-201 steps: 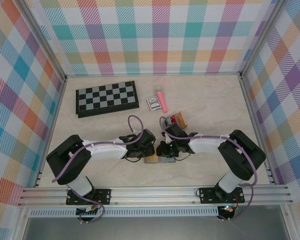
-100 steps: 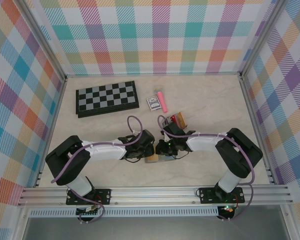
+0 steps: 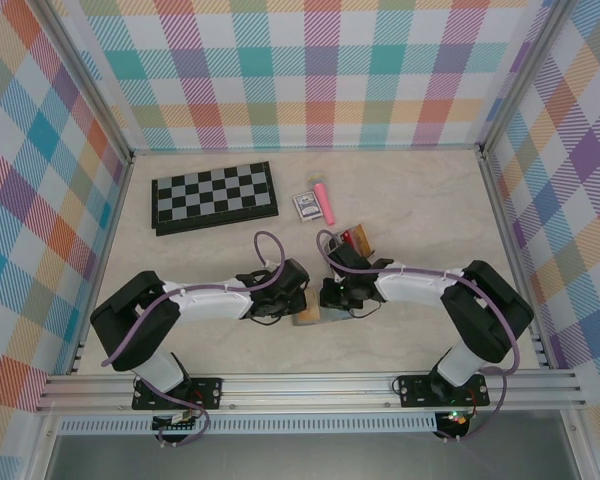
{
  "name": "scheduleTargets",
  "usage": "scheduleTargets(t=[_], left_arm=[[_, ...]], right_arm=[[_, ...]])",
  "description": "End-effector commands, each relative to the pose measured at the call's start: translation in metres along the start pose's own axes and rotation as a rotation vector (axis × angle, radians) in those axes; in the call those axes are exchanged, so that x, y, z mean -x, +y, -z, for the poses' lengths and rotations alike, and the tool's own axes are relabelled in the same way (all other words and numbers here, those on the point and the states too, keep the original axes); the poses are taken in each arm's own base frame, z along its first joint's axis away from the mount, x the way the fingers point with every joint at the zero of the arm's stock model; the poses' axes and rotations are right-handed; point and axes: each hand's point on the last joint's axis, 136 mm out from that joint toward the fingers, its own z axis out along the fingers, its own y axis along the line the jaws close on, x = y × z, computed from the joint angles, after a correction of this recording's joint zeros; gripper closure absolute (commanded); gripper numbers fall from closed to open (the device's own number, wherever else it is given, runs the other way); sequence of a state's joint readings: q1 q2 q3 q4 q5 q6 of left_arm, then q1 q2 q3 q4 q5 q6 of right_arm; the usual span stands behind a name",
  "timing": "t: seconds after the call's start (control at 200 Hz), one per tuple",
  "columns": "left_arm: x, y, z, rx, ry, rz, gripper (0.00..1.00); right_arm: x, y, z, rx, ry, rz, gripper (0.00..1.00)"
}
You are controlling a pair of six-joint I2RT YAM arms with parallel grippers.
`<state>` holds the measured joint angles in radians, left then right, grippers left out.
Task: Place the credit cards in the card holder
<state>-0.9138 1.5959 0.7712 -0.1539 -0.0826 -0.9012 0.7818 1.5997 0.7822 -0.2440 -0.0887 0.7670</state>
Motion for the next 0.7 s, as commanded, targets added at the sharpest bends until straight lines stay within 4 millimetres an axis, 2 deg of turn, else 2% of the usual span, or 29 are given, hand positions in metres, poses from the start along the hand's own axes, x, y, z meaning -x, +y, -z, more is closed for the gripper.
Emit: scheduleTargets(t=[0.0,0.2,0.26,0.355,0.5,0.57,0.585,0.695], left_arm=[[-0.009,0.023,-0.007,0.098,0.041,-0.013,0.79],[-0.010,0.027,-0.010,0.126,0.048,-0.038,0.80],[-0.010,0.026,-0.010,0.120,0.049,-0.046,0.80],[-0.007,0.020,-0.005,0.096,0.040,-0.062,0.78],[0.005,0.008,0.012,0.054,0.001,-0.082,0.70],[0.014,0.001,0.022,0.027,-0.025,-0.078,0.66],[0.012,0.005,0.024,0.047,-0.015,-0.080,0.64],[0.025,0.004,0.038,0.033,-0.048,-0.056,0.55]], right_arm=[[-0.008,-0.036,0.007,-0.176,0.003,-0.009,0.83],[-0.008,-0.054,0.019,-0.290,-0.003,-0.009,0.82],[-0.007,-0.049,0.021,-0.271,-0.003,0.007,0.81],[-0.001,-0.031,0.030,-0.201,-0.016,0.033,0.79],[0.020,-0.004,0.070,-0.110,-0.124,0.082,0.70],[0.034,-0.004,0.093,-0.112,-0.179,0.096,0.67],[0.038,-0.005,0.097,-0.114,-0.190,0.096,0.66],[0.065,-0.017,0.122,-0.131,-0.245,0.107,0.61]])
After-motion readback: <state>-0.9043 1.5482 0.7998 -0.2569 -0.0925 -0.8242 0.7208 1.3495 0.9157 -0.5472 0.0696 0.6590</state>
